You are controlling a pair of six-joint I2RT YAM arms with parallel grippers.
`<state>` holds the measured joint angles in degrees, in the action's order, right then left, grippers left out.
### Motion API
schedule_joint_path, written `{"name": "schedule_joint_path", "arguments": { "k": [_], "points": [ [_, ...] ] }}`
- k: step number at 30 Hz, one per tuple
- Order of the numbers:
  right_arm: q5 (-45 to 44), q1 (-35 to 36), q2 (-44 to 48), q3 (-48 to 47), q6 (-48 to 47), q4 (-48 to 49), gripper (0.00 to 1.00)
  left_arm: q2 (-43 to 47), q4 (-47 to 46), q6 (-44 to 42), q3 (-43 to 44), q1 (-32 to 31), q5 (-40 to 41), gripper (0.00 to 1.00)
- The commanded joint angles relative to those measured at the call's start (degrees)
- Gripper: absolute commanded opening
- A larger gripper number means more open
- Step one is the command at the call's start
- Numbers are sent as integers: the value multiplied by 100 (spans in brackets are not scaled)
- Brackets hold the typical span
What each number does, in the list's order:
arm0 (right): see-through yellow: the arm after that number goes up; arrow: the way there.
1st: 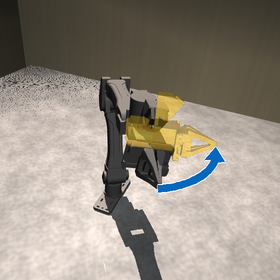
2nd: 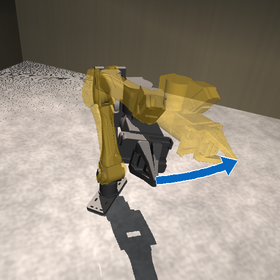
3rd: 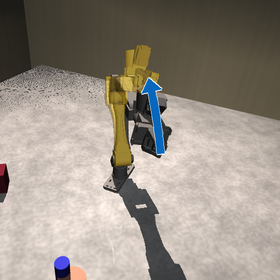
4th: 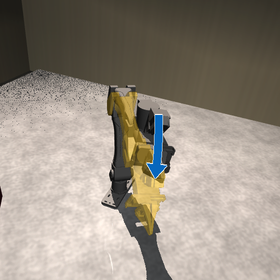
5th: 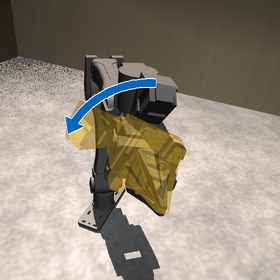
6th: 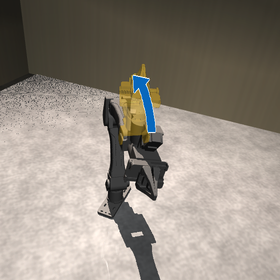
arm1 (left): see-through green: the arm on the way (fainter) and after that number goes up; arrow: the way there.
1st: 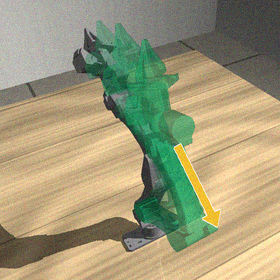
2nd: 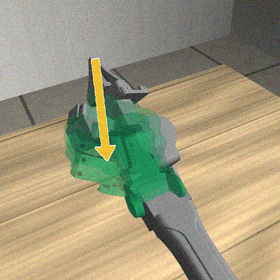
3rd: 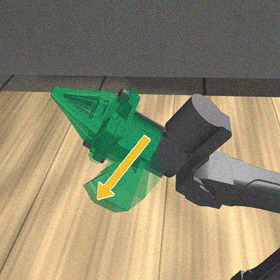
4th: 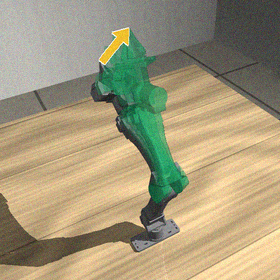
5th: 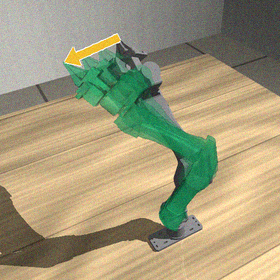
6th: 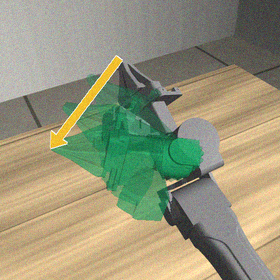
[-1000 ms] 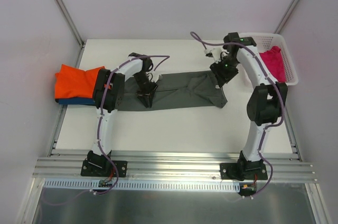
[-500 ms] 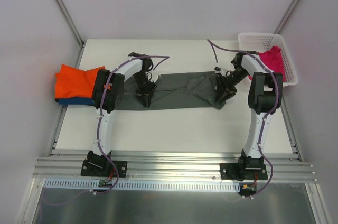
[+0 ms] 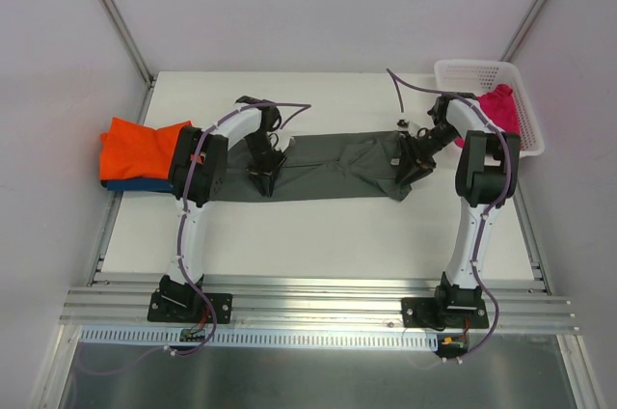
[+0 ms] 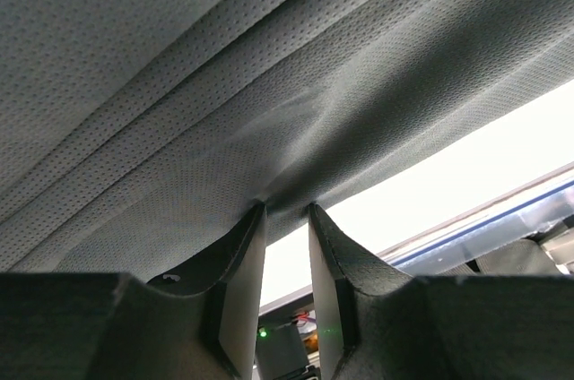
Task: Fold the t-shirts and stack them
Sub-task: Fold the tshirt
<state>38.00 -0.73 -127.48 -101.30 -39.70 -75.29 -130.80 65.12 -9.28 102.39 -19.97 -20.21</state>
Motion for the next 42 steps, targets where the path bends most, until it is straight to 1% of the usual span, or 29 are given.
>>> {"name": "schedule_joint_path", "arguments": {
  "k": [1,9,18,20,21,24,30,32,33,34,35,38,42],
  "points": [
    [129,-120,-57,-119,-160,-663,40,143,27,-127,141,-121,324,26],
    [103,-129,-391,-223,-187,-627,39,99,27,-136,185,-288,412,26],
    [138,-111,-594,-347,-169,-575,37,72,27,-136,159,-297,465,26],
    [155,-94,-594,-347,-143,-566,34,73,36,-136,159,-306,474,26],
    [155,-85,-585,-338,-152,-575,29,64,36,-136,167,-315,456,26],
    [164,-50,-576,-303,-161,-566,24,55,36,-127,167,-315,448,26],
    [190,3,-594,-312,-169,-557,17,46,27,-109,167,-324,447,26],
    [190,38,-594,-321,-187,-566,13,37,36,-109,176,-324,430,26],
    [190,47,-594,-329,-196,-584,6,29,36,-101,185,-324,421,26],
    [182,56,-594,-329,-204,-601,2,20,36,-109,185,-324,412,26],
    [129,56,-568,-329,-204,-619,1,28,36,-109,185,-324,412,26],
    [-20,12,-462,-321,-231,-698,1,29,35,-109,185,-324,412,26],
    [-205,-242,-418,-408,-240,-733,1,11,27,-101,150,-315,386,26]
  ]
}}
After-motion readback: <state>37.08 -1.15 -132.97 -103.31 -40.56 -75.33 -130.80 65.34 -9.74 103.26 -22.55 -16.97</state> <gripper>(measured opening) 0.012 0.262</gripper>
